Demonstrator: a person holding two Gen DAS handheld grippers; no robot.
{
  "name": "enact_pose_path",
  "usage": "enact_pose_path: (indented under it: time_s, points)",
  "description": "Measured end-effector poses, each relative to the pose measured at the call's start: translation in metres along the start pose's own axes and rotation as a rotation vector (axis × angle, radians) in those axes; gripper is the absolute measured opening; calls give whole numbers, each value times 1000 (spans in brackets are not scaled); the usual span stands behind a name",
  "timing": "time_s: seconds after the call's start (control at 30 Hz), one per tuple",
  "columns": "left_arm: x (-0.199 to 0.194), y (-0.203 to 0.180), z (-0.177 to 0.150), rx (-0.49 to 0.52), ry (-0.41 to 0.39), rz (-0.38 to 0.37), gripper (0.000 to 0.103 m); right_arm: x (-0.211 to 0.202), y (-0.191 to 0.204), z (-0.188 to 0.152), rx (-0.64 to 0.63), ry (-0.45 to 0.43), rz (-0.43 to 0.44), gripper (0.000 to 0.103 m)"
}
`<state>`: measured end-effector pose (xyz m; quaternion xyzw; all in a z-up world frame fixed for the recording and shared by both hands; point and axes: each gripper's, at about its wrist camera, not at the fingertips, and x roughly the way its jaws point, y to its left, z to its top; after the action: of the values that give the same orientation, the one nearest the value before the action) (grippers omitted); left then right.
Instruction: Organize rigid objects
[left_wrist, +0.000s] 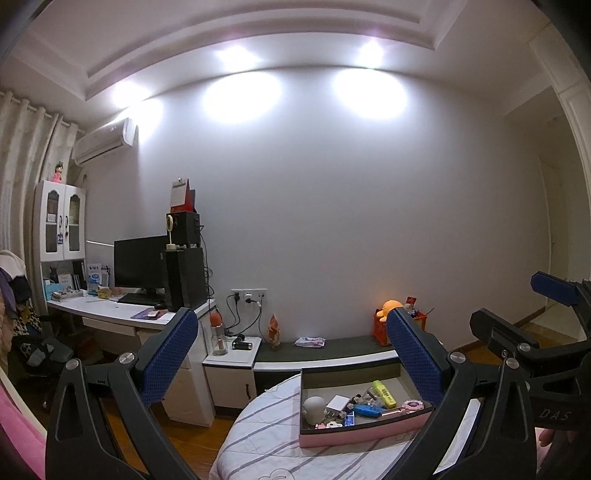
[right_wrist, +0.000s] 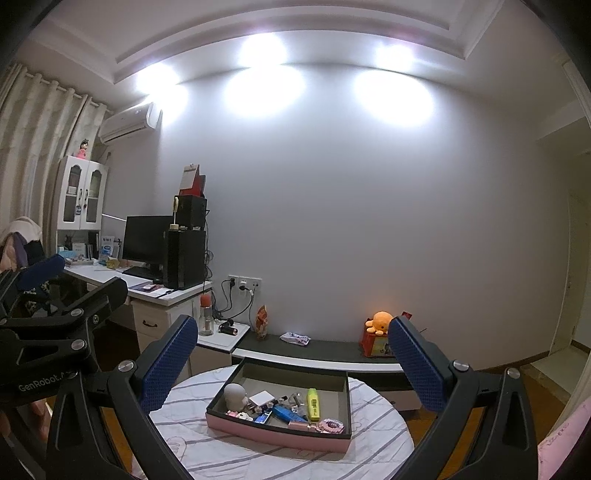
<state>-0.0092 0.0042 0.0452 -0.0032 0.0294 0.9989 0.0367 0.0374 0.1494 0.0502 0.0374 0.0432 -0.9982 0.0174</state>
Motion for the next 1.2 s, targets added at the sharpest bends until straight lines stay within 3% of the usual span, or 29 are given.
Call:
enact_pose_path:
  time_s: [1.2]
  points:
    - [7,6,-2,10,9,5,103,13,5,-2,2,40,10,103]
